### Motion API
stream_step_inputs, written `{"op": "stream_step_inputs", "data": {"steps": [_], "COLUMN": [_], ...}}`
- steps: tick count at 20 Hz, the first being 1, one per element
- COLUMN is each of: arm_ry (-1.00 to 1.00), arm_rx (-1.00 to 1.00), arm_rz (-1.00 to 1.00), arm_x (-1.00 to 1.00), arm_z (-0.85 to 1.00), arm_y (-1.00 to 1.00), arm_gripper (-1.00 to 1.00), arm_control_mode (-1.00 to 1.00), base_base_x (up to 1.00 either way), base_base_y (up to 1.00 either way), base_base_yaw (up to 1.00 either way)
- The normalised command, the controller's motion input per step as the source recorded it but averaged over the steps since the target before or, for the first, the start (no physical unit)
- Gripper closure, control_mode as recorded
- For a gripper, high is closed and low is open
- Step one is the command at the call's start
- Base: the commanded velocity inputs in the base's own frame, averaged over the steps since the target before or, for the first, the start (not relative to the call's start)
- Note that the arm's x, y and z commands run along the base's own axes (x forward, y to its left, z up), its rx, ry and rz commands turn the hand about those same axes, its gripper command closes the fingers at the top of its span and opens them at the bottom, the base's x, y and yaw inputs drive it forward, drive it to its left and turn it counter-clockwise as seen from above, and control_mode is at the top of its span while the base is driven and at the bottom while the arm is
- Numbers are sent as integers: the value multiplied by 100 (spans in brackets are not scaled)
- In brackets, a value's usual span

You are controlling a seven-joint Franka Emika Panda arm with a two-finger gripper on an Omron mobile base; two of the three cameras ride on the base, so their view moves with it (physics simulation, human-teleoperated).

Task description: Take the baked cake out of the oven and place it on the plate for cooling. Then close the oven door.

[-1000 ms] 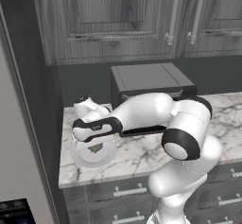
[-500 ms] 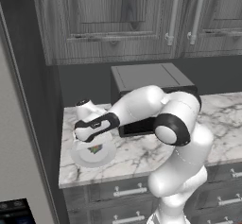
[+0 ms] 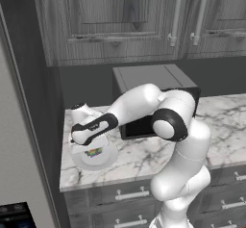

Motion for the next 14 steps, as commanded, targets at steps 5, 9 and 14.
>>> {"op": "stream_step_inputs", "data": {"steps": [5, 9, 14], "arm_ry": [0, 0, 0], "arm_rx": [0, 0, 0], "arm_rz": [-5, 0, 0], "arm_x": [-21, -26, -25], "arm_z": [-1, 23, 35], "arm_y": [0, -7, -20], "arm_gripper": [-100, -100, -100], "arm_control_mode": [-100, -100, -100], "base_base_x": [0, 0, 0], "base_base_y": [0, 0, 0], "base_base_yaw": [0, 0, 0]}}
